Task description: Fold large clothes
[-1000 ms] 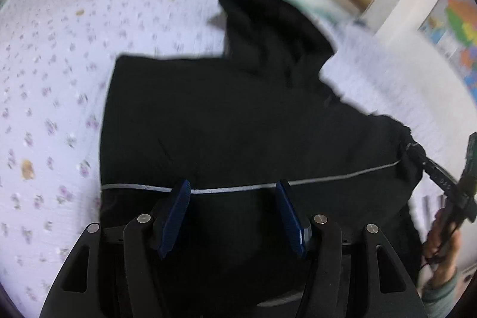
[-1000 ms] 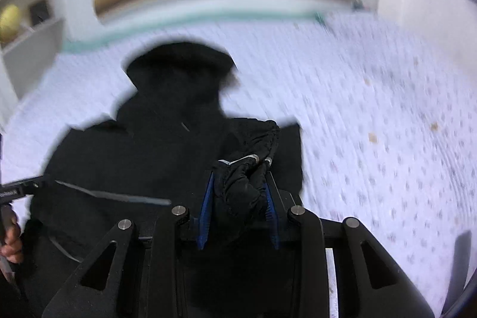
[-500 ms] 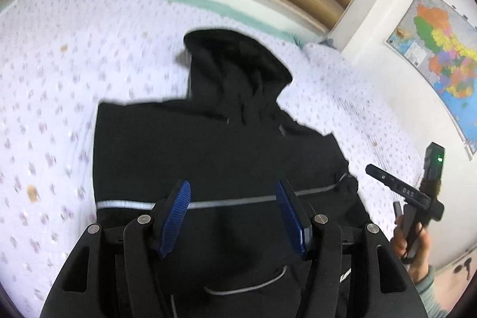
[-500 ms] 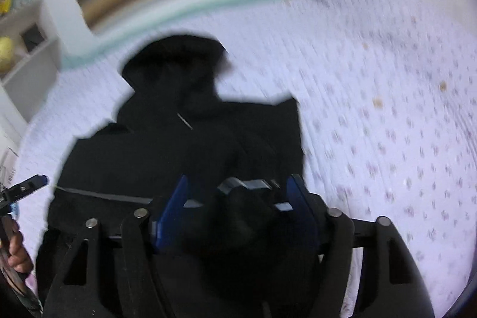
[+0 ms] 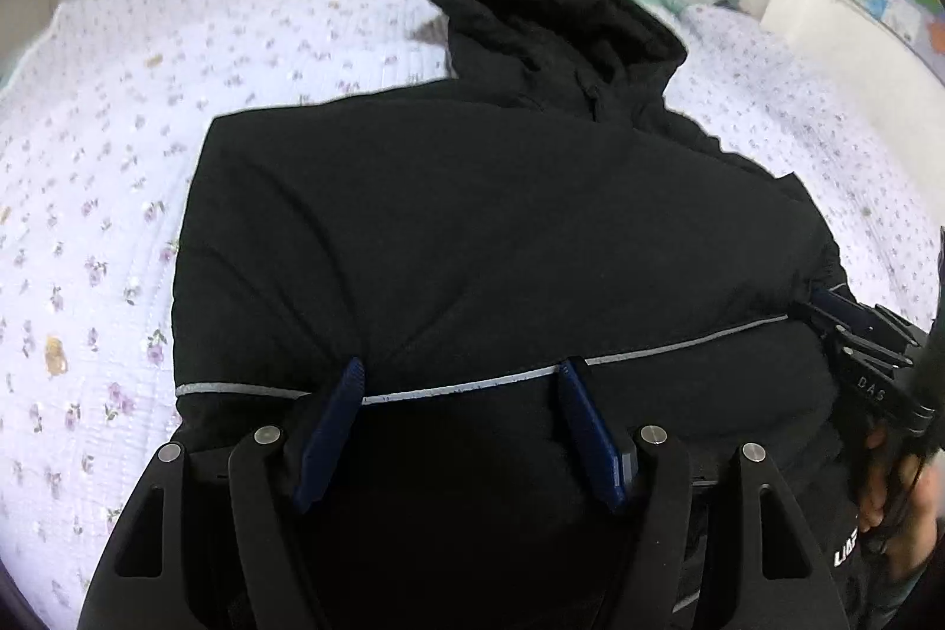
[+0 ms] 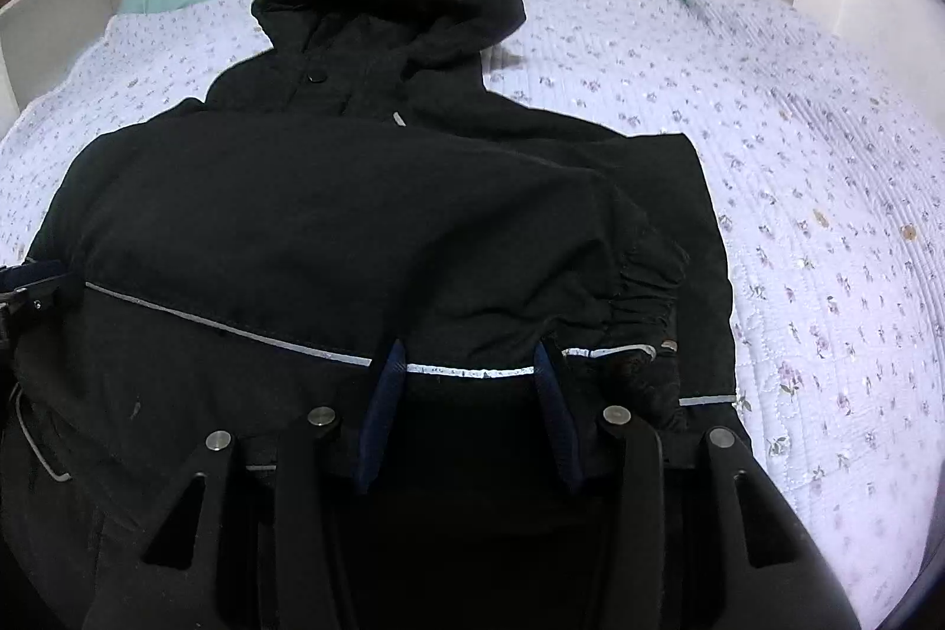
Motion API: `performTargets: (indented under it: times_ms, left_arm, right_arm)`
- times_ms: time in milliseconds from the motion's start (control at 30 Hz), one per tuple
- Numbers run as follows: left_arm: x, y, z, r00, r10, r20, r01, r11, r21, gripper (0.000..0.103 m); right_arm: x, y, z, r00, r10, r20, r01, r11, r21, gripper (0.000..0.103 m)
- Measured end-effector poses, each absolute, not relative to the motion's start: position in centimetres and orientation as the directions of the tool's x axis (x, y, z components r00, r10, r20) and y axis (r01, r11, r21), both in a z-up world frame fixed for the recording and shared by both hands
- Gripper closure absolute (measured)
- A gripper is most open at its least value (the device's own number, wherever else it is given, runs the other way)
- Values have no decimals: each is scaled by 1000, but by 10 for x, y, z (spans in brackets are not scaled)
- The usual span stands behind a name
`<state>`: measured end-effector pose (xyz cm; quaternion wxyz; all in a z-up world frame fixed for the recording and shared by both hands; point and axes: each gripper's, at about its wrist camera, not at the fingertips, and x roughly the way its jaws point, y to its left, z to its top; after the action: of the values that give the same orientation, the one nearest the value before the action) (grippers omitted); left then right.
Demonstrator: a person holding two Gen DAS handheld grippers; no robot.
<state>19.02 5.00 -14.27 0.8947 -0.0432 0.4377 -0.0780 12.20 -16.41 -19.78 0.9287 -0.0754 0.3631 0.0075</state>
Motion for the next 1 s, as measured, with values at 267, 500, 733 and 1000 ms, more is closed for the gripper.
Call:
performTargets:
  times_ms: [267,500,733,1000]
  left_arm:
    - [191,53,-140,629,-197,-752,114,980,-161,31]
    - [196,48,-105,469,-268,-841,142,963,-228,31]
    - [219,60,6,532,-339,-776,147,940,-309,30]
    - [290,70,67,594,-346,-726,61,919,-389,30]
  right_arm:
    - [109,-165,-198,783,-46,-620,-55,988,-142,53]
    - [125,-161,-181,672,-59,-738,-45,992,-120,42]
    - [131,-172,-82,663,0,-749,-19,1000,-17,29]
    - [189,-205,5,702,109,-704,47,979,199,29]
